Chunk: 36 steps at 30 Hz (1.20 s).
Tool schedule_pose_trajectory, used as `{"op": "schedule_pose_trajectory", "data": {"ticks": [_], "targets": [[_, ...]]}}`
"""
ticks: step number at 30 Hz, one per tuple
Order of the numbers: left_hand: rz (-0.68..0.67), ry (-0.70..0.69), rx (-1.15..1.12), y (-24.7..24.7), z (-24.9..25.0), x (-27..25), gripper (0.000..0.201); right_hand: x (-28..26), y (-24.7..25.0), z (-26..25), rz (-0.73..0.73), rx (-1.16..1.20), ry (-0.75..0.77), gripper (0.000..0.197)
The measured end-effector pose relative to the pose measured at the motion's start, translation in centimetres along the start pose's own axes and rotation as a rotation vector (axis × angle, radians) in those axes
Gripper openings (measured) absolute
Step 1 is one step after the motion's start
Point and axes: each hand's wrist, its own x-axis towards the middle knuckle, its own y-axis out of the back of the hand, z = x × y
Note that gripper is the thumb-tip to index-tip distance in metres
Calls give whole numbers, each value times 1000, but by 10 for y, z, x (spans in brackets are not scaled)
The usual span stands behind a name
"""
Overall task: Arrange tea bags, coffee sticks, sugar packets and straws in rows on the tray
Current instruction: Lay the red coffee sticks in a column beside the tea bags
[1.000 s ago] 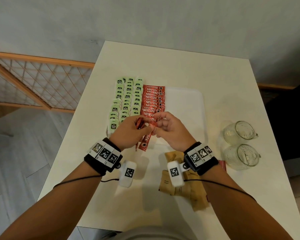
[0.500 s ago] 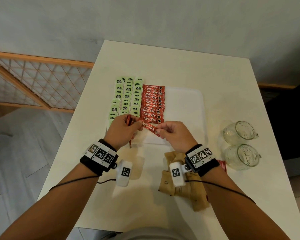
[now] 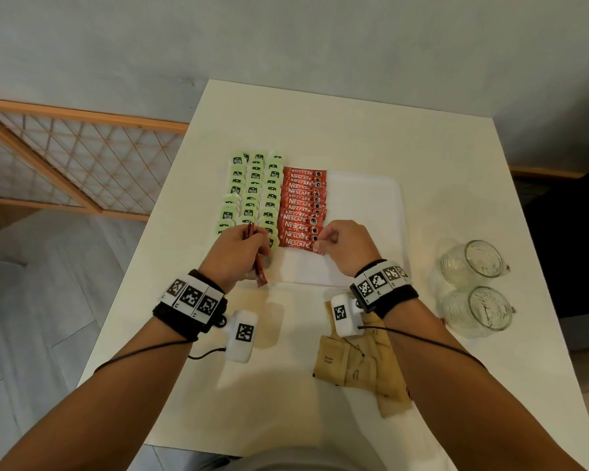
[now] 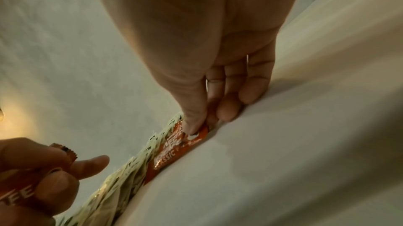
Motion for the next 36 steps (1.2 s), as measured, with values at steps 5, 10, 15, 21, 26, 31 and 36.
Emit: {"op": "schedule_pose_trajectory", "data": {"ticks": [5, 10, 15, 21, 26, 31, 36], "targets": [[-20, 25, -30, -1, 0, 0, 18, 3, 1, -4, 17, -13, -50, 23], [-31, 55, -89, 0, 1, 1, 21, 2, 3, -7, 24, -21, -68, 26], [-28, 79, -114, 0, -2, 3, 24, 0, 5, -8, 25, -33, -79, 27], [1, 28, -103, -1, -1, 0, 16, -16, 9, -12, 6, 62, -51, 34], [6, -42, -151, -4, 2, -2, 15, -39, 2, -18, -151, 255, 42, 33], [-27, -51, -127, -5, 3, -3, 10, -47, -7, -14, -162, 305, 81, 16], [-24, -28, -103, -6, -1, -1, 14, -45, -6, -8, -142, 275, 89, 16]]}}
